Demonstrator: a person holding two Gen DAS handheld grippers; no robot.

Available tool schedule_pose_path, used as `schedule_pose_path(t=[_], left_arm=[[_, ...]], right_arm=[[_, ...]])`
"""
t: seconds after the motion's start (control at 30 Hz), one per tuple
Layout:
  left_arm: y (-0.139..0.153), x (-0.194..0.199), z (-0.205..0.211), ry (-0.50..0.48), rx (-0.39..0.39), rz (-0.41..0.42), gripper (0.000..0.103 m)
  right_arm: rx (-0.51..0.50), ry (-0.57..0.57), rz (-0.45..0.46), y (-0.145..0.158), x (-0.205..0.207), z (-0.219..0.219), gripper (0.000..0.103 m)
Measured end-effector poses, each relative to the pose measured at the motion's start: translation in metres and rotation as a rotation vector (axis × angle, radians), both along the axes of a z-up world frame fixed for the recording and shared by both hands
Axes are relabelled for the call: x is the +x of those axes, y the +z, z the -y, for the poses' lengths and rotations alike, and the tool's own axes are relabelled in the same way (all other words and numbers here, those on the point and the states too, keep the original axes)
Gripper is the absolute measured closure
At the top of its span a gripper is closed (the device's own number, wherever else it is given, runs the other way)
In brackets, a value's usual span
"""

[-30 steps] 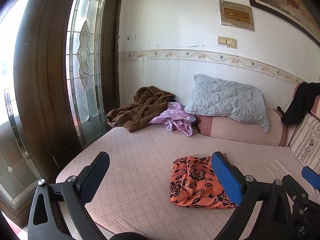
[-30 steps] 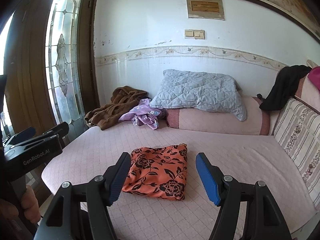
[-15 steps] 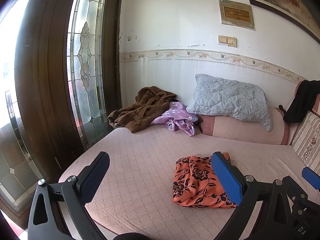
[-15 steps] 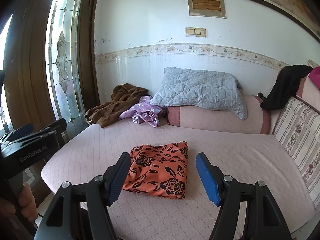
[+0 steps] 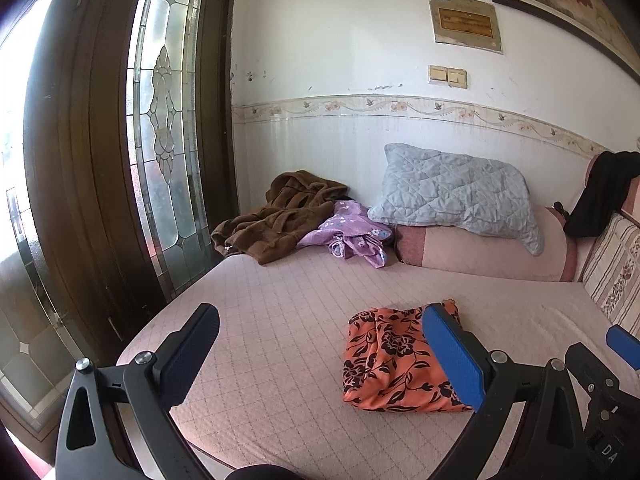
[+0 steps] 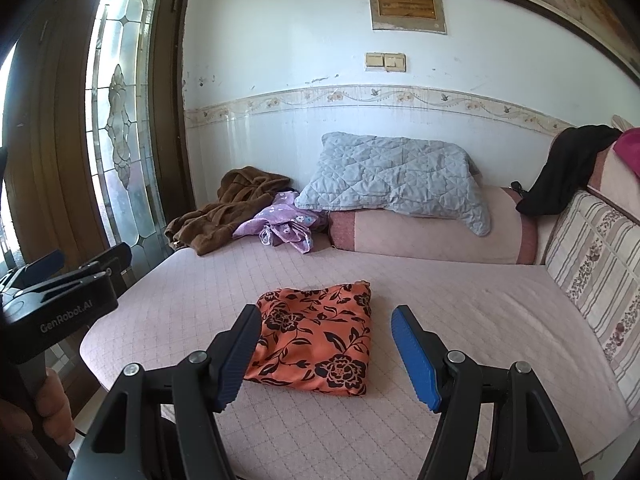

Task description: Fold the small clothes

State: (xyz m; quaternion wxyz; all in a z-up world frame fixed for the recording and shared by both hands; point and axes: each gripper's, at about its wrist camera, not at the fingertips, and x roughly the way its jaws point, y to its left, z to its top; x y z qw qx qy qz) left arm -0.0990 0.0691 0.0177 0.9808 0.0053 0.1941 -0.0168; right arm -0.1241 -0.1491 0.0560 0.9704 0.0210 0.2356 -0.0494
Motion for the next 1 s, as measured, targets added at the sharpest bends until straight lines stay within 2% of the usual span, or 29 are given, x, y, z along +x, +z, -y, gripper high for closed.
schedule_pose_path(t=[1.0], left_arm=[[-0.003, 0.001, 0.014, -0.046, 0.024, -0.006, 0.002]], right_arm=[[0.002, -0.046, -0.001, 0.0, -0.003, 0.012, 0.032]])
